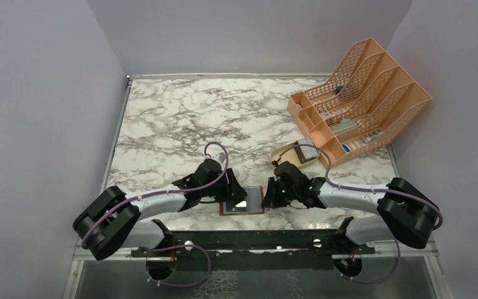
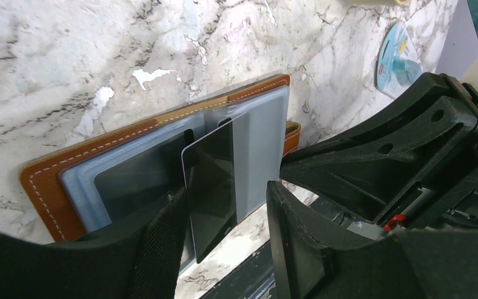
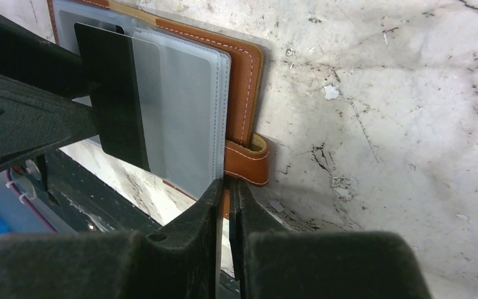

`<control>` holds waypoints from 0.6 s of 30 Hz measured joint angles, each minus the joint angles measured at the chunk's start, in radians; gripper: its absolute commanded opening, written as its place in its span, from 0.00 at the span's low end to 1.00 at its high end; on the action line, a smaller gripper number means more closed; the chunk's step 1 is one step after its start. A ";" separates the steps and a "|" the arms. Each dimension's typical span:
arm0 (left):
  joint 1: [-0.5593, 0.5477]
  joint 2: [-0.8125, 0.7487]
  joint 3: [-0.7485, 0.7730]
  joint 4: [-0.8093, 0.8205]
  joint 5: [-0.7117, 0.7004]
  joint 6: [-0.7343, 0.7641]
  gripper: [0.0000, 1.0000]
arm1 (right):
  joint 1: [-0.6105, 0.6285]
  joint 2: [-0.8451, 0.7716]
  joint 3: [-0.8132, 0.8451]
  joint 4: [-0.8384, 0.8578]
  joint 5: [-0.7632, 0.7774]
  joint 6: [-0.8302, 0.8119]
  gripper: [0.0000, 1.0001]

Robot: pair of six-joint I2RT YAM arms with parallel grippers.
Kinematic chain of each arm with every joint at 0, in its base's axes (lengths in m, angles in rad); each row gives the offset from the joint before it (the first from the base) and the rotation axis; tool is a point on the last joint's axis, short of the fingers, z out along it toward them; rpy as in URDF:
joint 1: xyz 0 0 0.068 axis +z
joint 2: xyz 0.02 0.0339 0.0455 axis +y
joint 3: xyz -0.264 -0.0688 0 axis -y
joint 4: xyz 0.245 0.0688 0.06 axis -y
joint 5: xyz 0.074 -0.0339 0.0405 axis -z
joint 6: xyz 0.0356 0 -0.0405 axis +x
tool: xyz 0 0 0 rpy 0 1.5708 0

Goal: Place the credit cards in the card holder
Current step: Insert the credit card into the card holder.

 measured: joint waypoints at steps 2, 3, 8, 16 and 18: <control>-0.010 0.002 0.000 0.000 -0.002 -0.001 0.50 | 0.000 0.001 -0.003 0.004 -0.005 0.001 0.09; -0.016 0.003 0.001 0.001 -0.003 -0.003 0.50 | 0.000 0.002 -0.004 0.007 -0.009 0.001 0.09; -0.063 0.036 0.023 0.001 -0.021 -0.013 0.50 | 0.000 0.008 -0.006 0.015 -0.023 0.008 0.08; -0.093 0.095 0.059 0.008 -0.039 -0.018 0.49 | 0.000 0.009 -0.006 0.016 -0.025 0.008 0.08; -0.094 0.095 0.070 -0.008 -0.050 -0.013 0.51 | 0.000 0.008 -0.006 0.015 -0.024 0.008 0.08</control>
